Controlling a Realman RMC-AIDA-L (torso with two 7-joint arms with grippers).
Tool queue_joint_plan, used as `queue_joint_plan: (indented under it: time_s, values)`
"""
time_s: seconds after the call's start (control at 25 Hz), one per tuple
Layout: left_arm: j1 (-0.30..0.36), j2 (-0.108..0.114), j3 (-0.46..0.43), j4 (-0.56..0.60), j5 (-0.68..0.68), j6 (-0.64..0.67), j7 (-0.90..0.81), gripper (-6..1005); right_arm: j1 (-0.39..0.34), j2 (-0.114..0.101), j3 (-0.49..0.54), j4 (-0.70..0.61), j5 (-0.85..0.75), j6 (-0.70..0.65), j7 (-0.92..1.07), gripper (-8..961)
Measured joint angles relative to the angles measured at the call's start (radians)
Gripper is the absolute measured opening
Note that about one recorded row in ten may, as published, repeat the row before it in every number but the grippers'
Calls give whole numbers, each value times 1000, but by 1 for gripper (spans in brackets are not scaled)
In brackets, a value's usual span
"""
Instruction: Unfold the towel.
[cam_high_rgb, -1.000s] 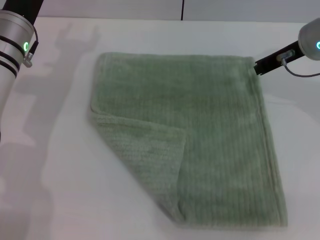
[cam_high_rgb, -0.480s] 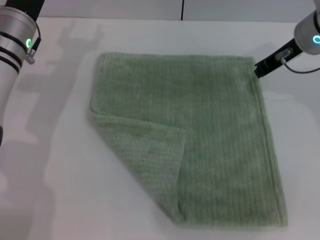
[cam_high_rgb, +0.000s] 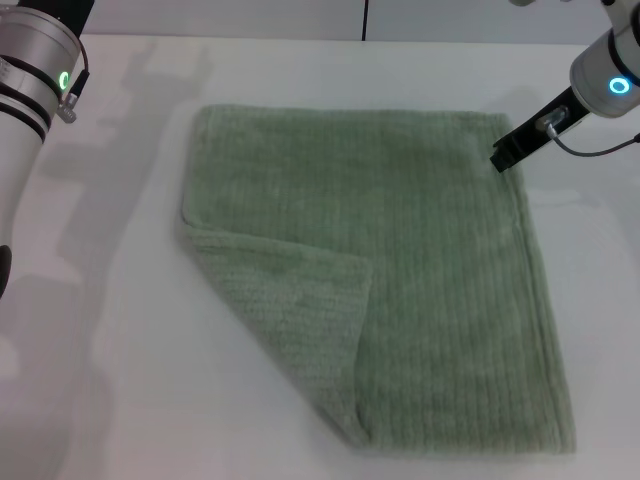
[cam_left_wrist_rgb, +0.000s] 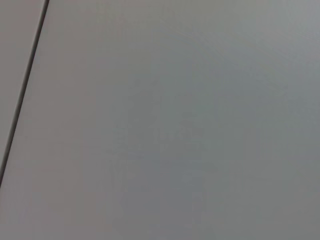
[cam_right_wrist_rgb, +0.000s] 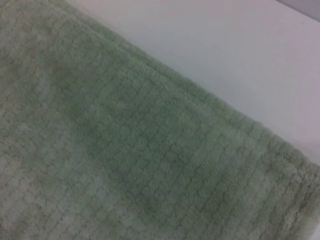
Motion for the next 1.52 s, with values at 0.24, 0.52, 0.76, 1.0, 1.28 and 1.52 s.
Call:
queue_joint_plan:
  time_s: [0.24,0.52,0.76,1.0,1.28,1.52]
  values:
    - [-1,0,0,0,0,0,0,763,2,-3,2,27,-2,14,-1,1]
    - [-4,-1,7,0,1,-1,-15,759,3,-6,0,60,-3,28,-5,1]
    - [-3,-2,8,0,3,0,-17,756,3,-6,3,86,-1,31,-22,1]
    - [-3,-2,8,0,8,1,-17,753,3,-3,3,106,1,41,-34,1]
    - [-3,-2,9,-1,8,2,-17,749,0,3,3,108,3,42,-51,1]
    - [-3,-2,11,-3,8,0,-31,745,0,3,3,113,4,45,-51,1]
